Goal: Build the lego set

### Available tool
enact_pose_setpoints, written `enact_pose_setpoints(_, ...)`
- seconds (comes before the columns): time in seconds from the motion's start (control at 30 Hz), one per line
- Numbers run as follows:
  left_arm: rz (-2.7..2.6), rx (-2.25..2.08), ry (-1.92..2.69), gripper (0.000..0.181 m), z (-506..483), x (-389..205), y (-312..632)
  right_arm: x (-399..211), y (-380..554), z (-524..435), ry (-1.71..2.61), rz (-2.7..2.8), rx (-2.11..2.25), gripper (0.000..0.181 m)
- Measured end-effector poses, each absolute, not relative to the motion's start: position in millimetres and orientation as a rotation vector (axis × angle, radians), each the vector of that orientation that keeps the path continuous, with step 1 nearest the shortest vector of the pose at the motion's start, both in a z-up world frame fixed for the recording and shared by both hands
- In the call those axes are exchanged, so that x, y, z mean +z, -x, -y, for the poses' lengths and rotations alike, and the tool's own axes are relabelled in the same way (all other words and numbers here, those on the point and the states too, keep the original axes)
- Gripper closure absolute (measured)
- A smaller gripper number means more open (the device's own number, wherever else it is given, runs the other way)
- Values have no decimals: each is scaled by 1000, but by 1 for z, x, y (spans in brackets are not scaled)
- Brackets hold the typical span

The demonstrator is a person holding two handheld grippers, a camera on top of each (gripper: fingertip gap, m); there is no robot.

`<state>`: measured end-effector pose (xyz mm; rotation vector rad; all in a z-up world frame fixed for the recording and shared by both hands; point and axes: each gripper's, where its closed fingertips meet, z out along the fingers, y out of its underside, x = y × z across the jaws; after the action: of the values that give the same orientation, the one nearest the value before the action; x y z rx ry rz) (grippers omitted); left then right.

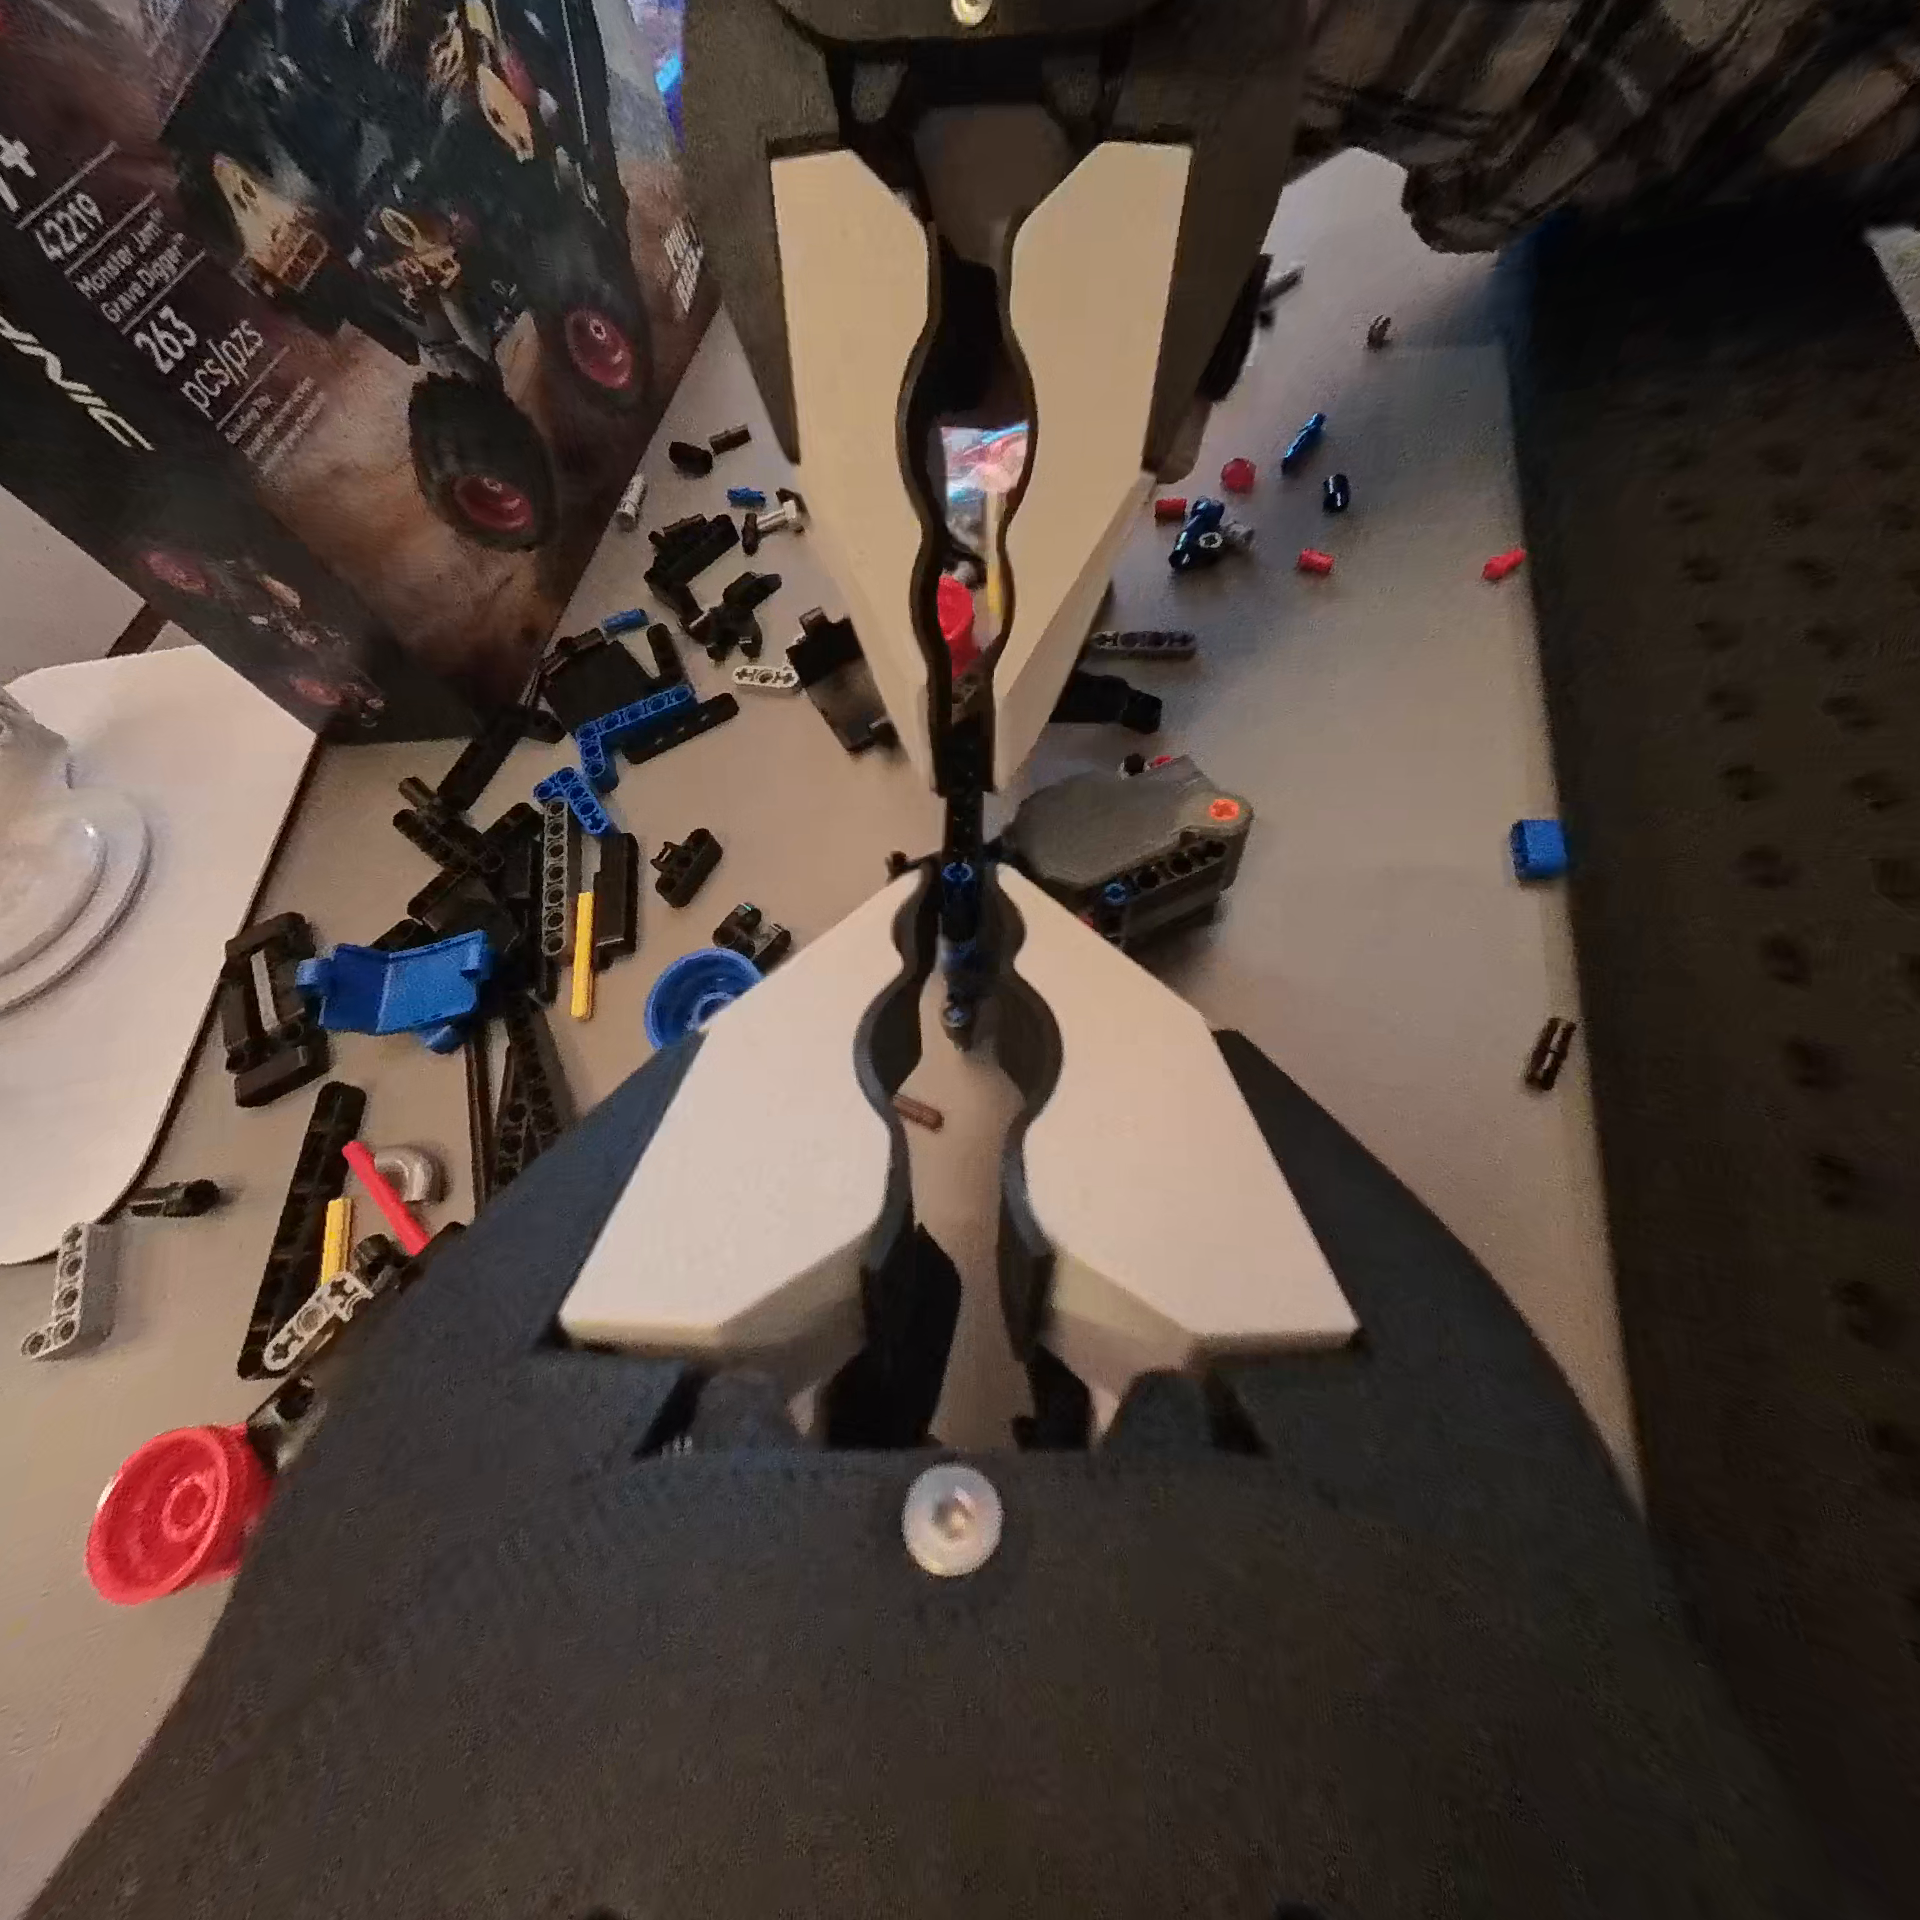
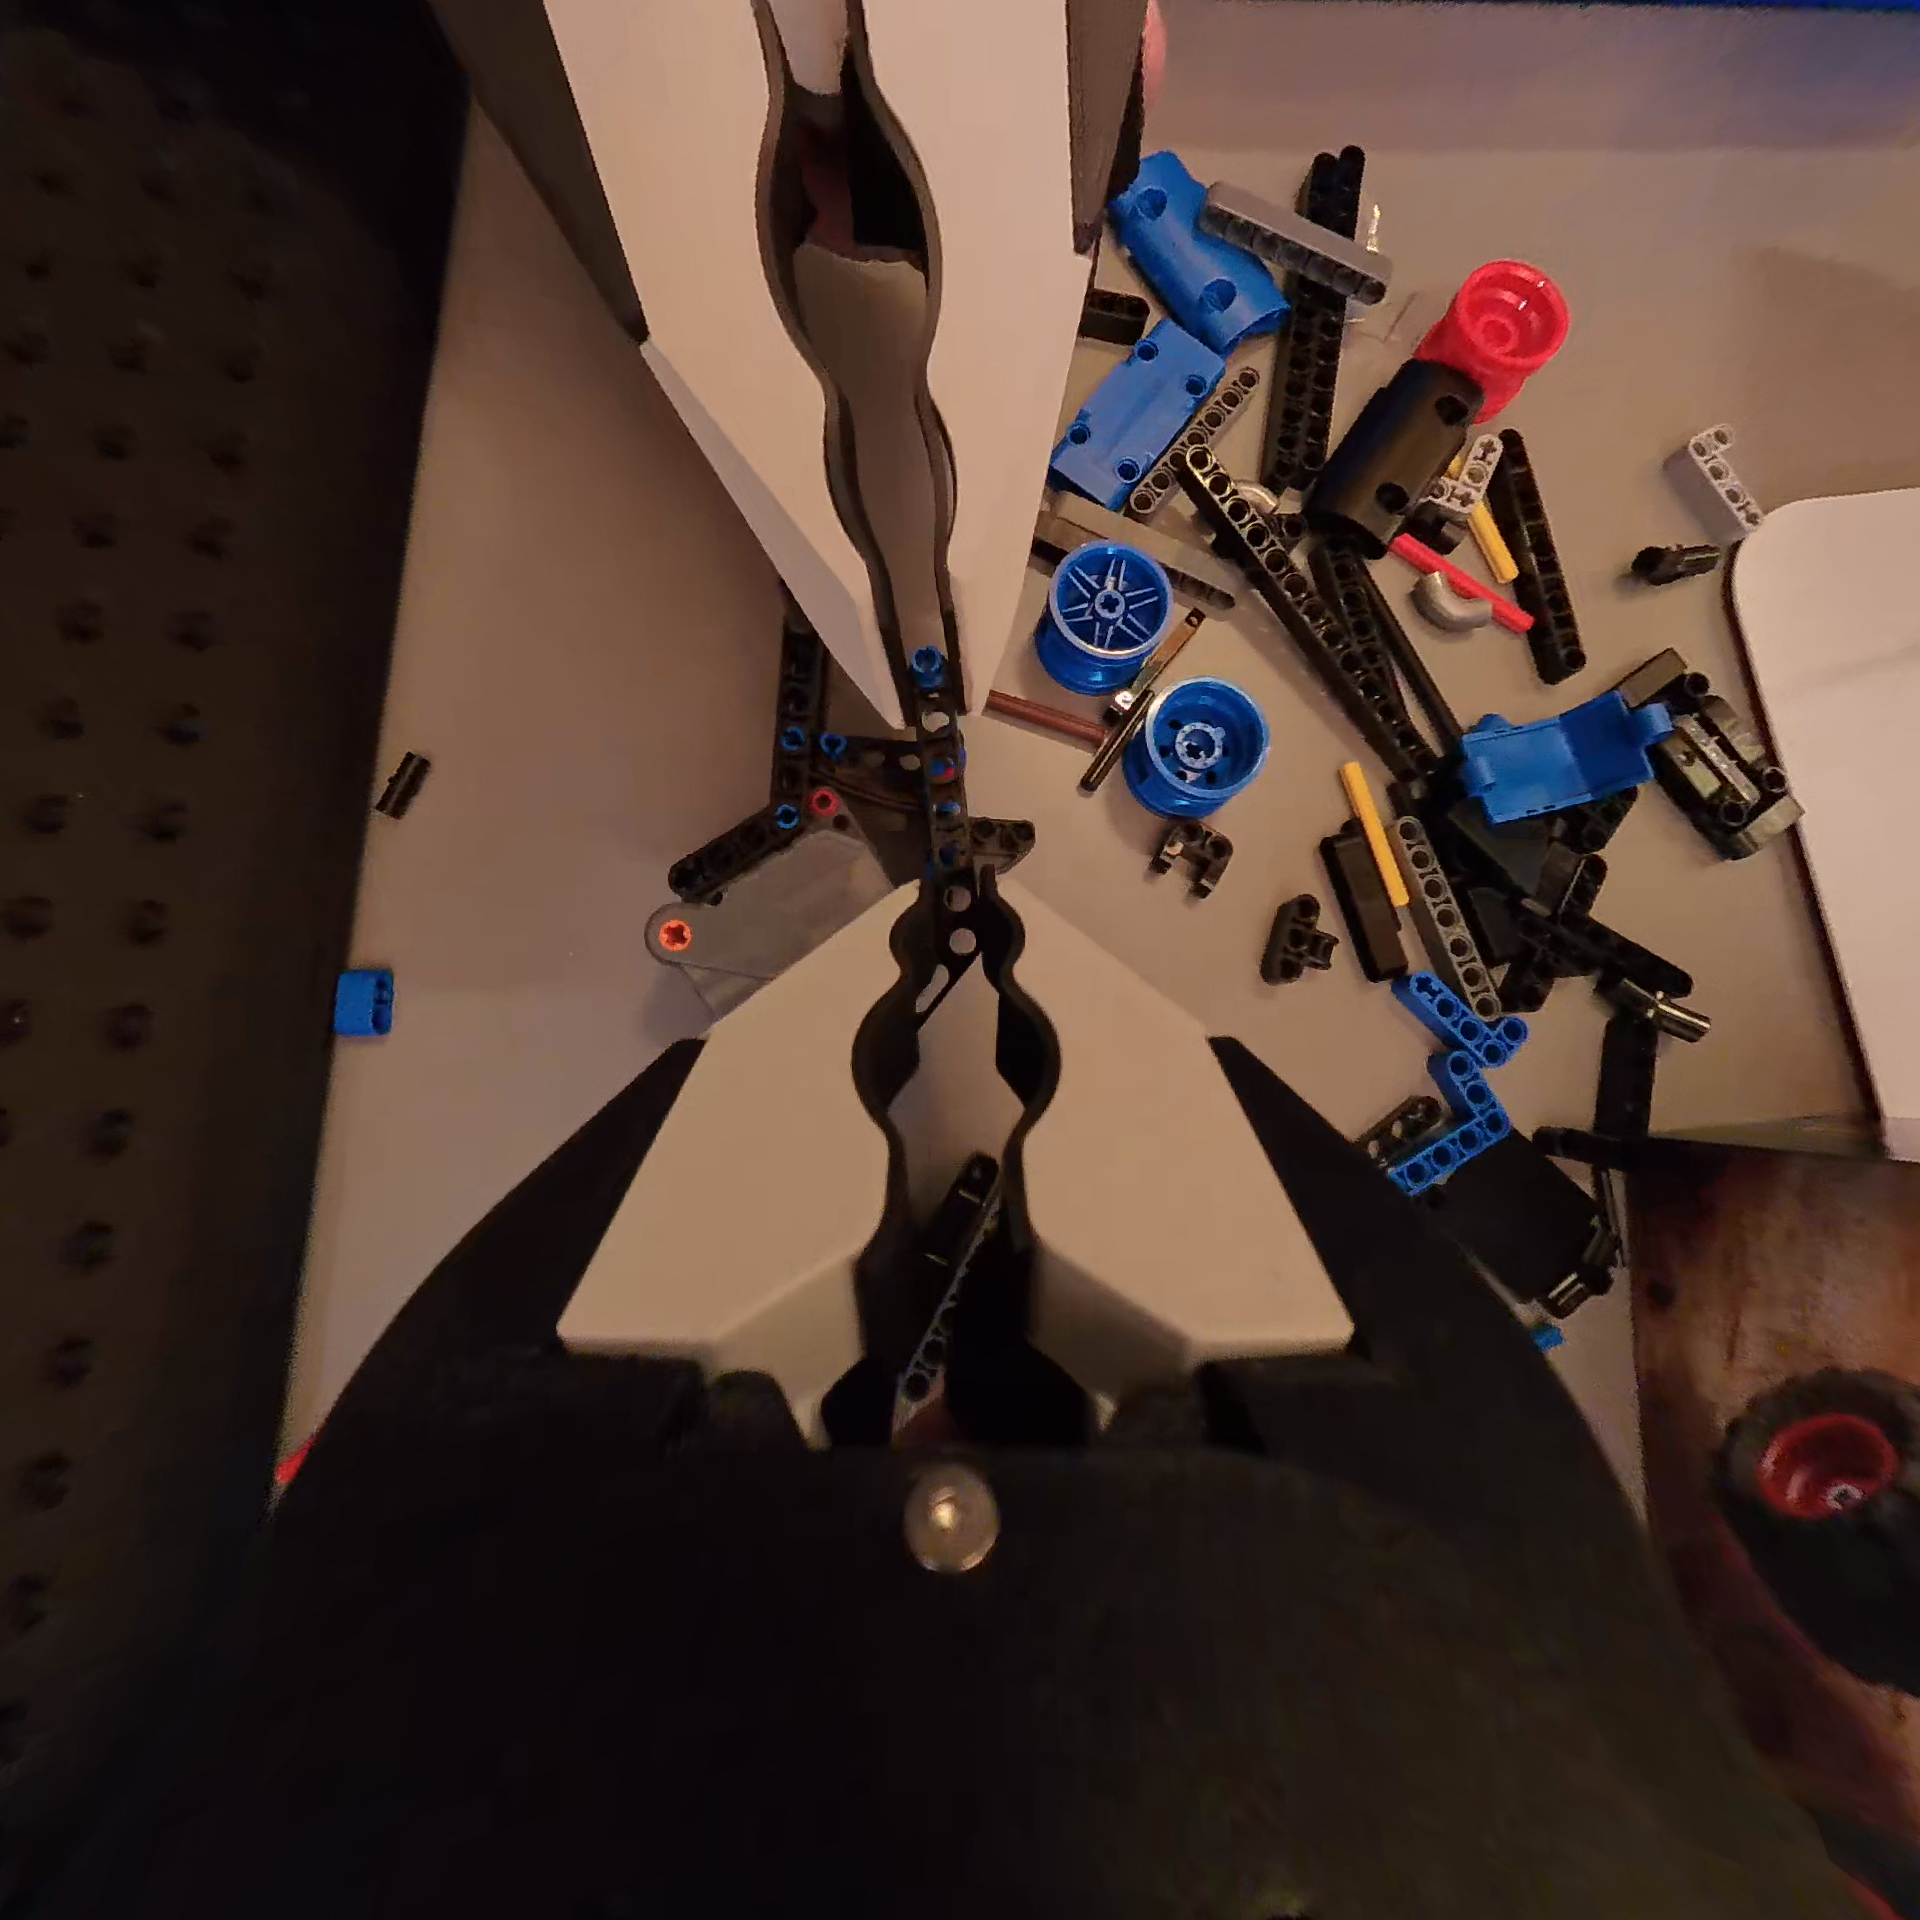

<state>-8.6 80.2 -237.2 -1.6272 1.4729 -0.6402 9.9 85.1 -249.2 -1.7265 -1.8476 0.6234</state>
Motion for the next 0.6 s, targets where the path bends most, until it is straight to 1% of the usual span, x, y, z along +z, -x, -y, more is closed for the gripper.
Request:
enact_pose_setpoints(0.37, -1424, -655, 1614, 175, -82, -242, 12, -253, -7, -83, 1711, 1817, 616, 176)
enact_pose_setpoints(0.6, -1404, -563, 1587, 175, -83, -242, 15, -253, -5, -85, 1671, 1795, 560, 176)
